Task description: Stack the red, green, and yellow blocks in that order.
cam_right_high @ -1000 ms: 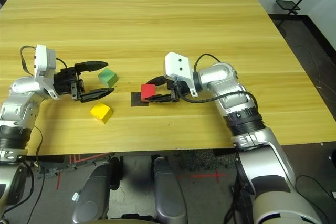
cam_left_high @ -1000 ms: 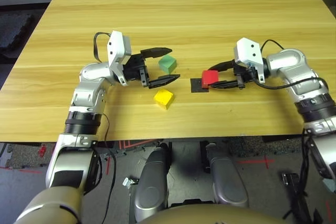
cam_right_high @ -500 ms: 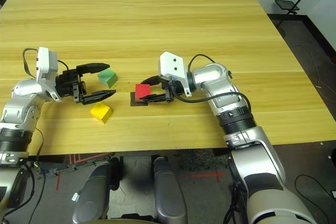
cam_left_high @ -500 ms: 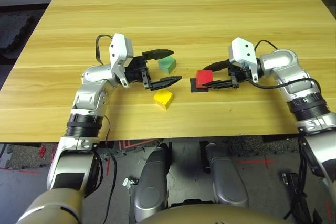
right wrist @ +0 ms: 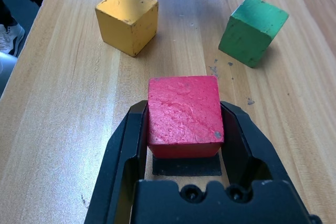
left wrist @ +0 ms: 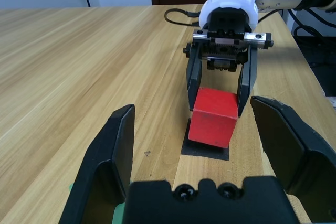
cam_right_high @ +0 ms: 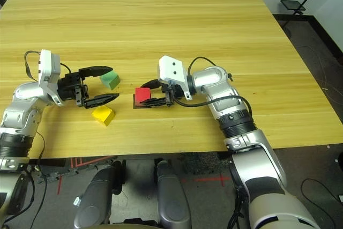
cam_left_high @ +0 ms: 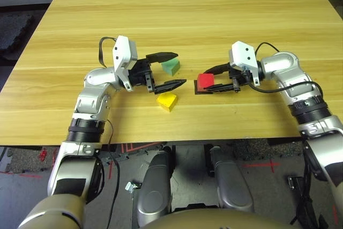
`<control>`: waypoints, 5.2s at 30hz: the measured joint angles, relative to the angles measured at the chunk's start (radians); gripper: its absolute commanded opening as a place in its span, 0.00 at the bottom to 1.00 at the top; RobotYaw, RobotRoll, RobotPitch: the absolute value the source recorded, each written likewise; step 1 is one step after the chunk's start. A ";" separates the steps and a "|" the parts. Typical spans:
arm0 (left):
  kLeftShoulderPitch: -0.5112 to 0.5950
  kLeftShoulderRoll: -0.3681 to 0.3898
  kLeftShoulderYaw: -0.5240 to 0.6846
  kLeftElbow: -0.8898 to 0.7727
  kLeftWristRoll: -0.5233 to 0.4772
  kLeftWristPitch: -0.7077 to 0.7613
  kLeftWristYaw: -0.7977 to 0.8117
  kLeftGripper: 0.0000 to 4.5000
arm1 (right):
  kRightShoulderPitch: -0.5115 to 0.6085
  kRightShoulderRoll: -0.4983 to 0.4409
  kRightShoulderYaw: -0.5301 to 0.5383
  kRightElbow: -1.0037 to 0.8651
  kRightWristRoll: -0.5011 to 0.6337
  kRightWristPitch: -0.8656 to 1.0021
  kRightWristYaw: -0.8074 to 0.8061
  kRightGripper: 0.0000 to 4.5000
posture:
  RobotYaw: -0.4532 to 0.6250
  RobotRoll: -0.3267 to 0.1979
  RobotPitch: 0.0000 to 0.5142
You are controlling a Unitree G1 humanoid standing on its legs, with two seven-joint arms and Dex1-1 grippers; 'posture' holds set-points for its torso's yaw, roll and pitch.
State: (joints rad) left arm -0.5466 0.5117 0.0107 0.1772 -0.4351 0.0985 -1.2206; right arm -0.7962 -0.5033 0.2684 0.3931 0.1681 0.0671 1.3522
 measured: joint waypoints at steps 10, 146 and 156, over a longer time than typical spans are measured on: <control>0.002 0.000 0.000 -0.001 -0.004 0.006 0.005 1.00 | -0.003 0.007 -0.001 0.071 -0.011 -0.058 0.005 0.46 | 0.68 0.73 0.50; -0.211 -0.130 -0.076 -0.248 0.082 0.685 0.512 0.46 | 0.350 -0.299 -0.337 -0.500 0.413 0.503 -0.079 1.00 | 0.62 0.82 0.40; -0.257 -0.153 -0.114 -0.248 0.066 0.681 0.472 0.46 | 0.333 -0.372 -0.338 -0.429 0.404 0.474 -0.002 1.00 | 0.62 0.84 0.42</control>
State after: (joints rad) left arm -0.8040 0.3588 -0.1030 -0.0709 -0.3693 0.7797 -0.7486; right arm -0.4628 -0.8752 -0.0693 -0.0356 0.5717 0.5411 1.3505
